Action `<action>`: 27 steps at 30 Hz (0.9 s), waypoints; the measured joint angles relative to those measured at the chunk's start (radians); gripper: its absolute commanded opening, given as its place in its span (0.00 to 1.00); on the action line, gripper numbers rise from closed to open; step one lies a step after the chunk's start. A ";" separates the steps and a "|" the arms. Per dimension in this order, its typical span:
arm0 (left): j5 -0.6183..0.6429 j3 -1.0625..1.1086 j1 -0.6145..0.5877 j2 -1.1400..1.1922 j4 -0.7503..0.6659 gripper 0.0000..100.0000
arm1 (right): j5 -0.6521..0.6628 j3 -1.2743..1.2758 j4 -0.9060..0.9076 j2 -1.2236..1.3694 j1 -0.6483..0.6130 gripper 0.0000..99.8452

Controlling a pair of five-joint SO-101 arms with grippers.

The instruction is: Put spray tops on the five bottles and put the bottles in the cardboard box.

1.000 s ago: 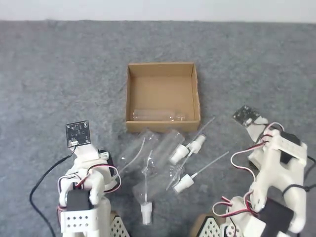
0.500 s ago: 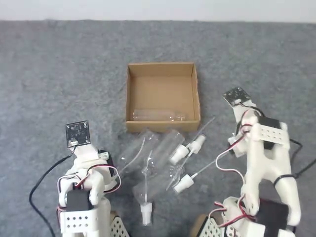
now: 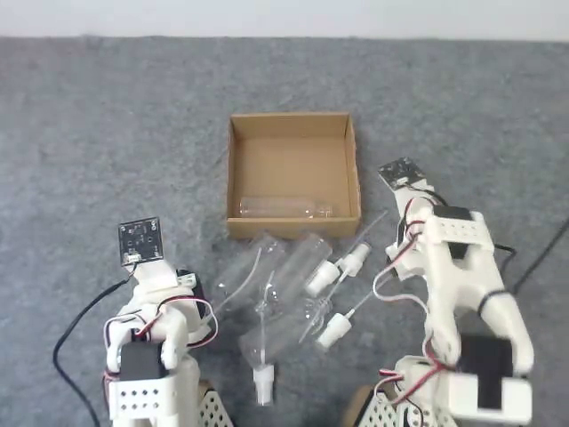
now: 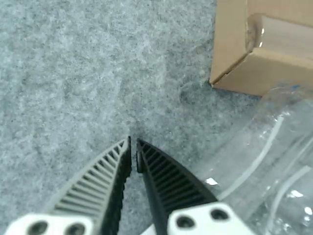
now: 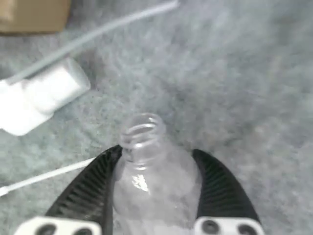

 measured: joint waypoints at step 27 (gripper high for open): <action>0.000 0.000 0.000 0.000 0.000 0.01 | 0.000 -0.204 0.207 0.098 -0.006 0.20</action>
